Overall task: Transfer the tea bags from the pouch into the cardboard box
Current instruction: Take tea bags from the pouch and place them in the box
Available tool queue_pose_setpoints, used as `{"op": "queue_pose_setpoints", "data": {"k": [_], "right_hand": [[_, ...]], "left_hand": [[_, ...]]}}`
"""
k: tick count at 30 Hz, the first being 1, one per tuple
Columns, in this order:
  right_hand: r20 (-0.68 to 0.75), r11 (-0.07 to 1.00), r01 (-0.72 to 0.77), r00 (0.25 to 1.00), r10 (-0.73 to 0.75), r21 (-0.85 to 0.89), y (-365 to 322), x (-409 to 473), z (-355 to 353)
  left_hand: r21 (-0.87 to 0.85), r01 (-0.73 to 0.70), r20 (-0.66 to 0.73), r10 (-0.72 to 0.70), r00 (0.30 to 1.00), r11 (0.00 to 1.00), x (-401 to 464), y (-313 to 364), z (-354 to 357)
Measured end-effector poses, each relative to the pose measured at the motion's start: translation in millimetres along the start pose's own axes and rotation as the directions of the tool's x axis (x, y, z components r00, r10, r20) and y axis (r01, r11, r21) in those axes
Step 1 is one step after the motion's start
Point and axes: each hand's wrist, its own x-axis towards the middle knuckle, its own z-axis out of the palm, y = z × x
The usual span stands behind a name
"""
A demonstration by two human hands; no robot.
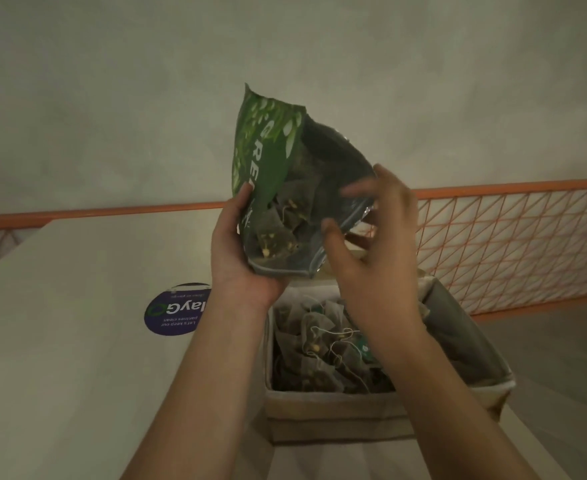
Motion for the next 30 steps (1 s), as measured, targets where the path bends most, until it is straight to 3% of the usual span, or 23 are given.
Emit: {"op": "queue_pose_setpoints", "data": {"k": [4, 10, 13, 16, 21, 24, 30], "right_hand": [[0.105, 0.964, -0.098, 0.986, 0.128, -0.248, -3, -8, 13], [0.103, 0.879, -0.136, 0.973, 0.205, -0.457, -15, -12, 25], [0.136, 0.919, -0.151, 0.967, 0.213, -0.365, -12, -11, 18], [0.090, 0.975, -0.181, 0.977, 0.193, -0.125, -12, -8, 2], [0.068, 0.954, -0.267, 0.963, 0.260, 0.138, -14, -15, -34], [0.094, 0.934, -0.337, 0.940, 0.328, 0.115, -7, -24, -57], [0.013, 0.900, -0.419, 0.907, 0.421, 0.123, 16, -23, -94]], "left_hand": [[-0.055, -0.022, -0.009, 0.022, 1.000, 0.998, 1, -2, 0], [-0.033, -0.072, -0.001, 0.072, 0.997, 0.997, 6, -8, -3], [-0.028, -0.050, 0.023, 0.050, 0.998, 0.998, 5, -7, -4], [-0.024, -0.032, 0.003, 0.032, 0.999, 0.999, 7, -5, -8], [-0.049, -0.050, -0.012, 0.050, 0.999, 0.998, 10, -2, -12], [-0.080, -0.043, 0.023, 0.045, 0.999, 0.996, 9, -1, -14], [-0.049, -0.003, 0.069, 0.007, 0.998, 0.999, 6, -9, -10]]}}
